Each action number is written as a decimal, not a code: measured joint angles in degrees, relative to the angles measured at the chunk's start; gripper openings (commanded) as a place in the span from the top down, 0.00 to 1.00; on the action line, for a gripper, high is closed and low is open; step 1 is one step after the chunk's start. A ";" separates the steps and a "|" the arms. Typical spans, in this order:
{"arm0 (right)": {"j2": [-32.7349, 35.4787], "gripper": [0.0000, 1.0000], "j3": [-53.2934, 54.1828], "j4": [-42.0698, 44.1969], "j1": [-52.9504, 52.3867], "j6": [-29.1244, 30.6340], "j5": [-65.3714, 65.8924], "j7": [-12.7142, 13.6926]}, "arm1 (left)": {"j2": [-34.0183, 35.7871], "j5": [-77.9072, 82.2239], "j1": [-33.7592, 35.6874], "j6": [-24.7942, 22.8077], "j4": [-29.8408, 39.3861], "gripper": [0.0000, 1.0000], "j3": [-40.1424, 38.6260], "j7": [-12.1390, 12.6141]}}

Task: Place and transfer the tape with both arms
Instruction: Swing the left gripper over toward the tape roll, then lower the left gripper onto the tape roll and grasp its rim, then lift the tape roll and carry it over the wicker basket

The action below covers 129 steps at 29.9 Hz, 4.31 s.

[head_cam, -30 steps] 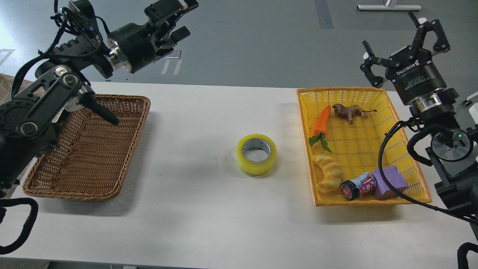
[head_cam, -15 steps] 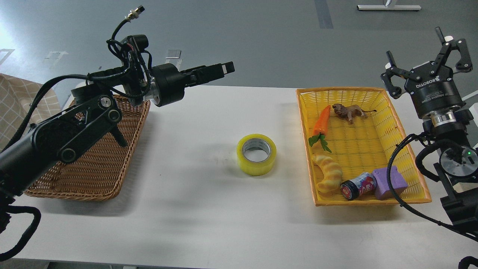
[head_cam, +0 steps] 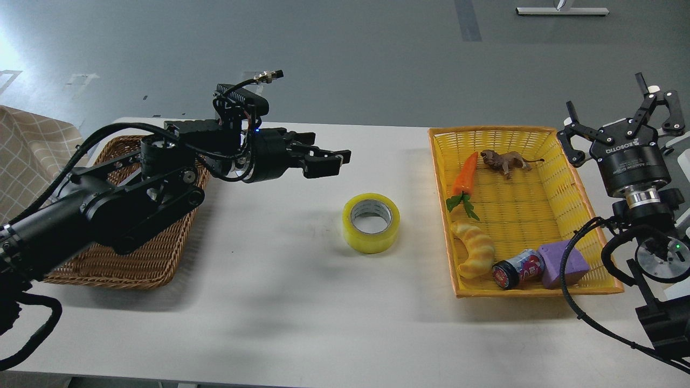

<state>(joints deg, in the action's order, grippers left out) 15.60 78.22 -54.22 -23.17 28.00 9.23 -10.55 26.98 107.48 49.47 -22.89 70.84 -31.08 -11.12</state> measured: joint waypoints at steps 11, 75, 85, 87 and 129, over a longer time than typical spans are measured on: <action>-1.31 0.00 0.44 0.42 -0.34 0.00 0.07 0.00 | -2.50 1.07 5.18 -0.32 -1.22 0.02 10.06 3.78; -1.92 0.00 0.44 1.99 -0.47 0.00 0.09 0.01 | -17.74 0.53 5.38 -0.05 -16.44 0.23 19.42 13.94; -1.92 0.00 0.44 2.02 -0.47 0.00 0.09 0.01 | -18.37 0.65 5.30 -0.01 -17.63 0.39 19.67 14.25; -1.96 0.00 0.44 2.01 -0.46 0.00 0.09 0.01 | -18.39 0.66 5.30 -0.01 -17.69 0.41 20.23 14.56; -2.85 0.00 0.65 1.92 -0.46 0.00 0.09 0.01 | -12.57 -6.73 16.57 -0.58 -17.05 1.00 22.15 12.06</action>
<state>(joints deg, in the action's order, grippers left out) 12.75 78.88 -52.30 -23.63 28.00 9.31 -10.55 14.40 100.76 66.03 -23.47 53.78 -8.93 0.93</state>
